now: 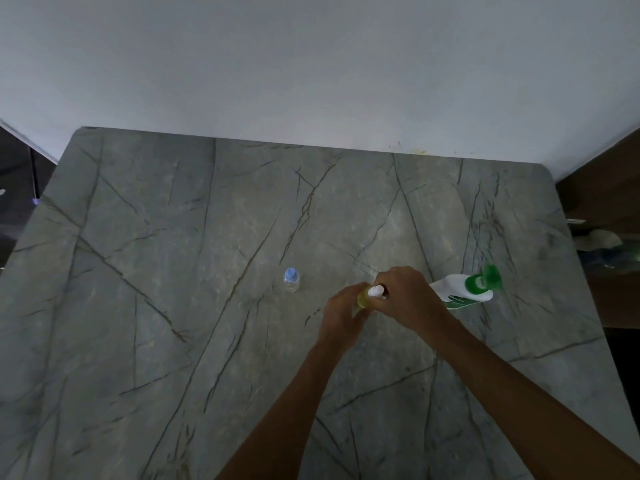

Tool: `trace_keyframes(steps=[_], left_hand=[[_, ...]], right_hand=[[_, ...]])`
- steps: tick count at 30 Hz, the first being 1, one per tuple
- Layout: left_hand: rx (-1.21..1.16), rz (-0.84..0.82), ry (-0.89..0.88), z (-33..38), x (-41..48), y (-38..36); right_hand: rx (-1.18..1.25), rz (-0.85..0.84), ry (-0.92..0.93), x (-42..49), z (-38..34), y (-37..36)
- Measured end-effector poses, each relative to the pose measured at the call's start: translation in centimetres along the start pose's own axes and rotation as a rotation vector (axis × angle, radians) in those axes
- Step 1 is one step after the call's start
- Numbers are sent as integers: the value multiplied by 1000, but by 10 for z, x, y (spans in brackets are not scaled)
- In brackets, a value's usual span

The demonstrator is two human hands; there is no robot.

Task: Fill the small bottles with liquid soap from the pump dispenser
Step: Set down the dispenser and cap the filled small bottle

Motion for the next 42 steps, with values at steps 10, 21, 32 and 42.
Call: trace_keyframes(steps=[10, 21, 32, 42], left_hand=[[-23, -18, 98, 0, -2, 0], [11, 16, 1, 10, -8, 12], [2, 90, -7, 27, -6, 26], [-7, 100, 36, 23, -1, 27]], right_hand=[[204, -45, -168, -12, -3, 10], [50, 12, -51, -9, 0, 10], [216, -2, -13, -2, -15, 19], [319, -78, -9, 1, -13, 20]])
Point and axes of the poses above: each hand's wrist, its own x-axis towards the middle knuckle, its own y-axis out of the back of the hand, z = x × y, the point moved 4 cm from there along x, towards the middle knuckle, and after that the axes turned 11 degrees about z, right-handed, at the moved point
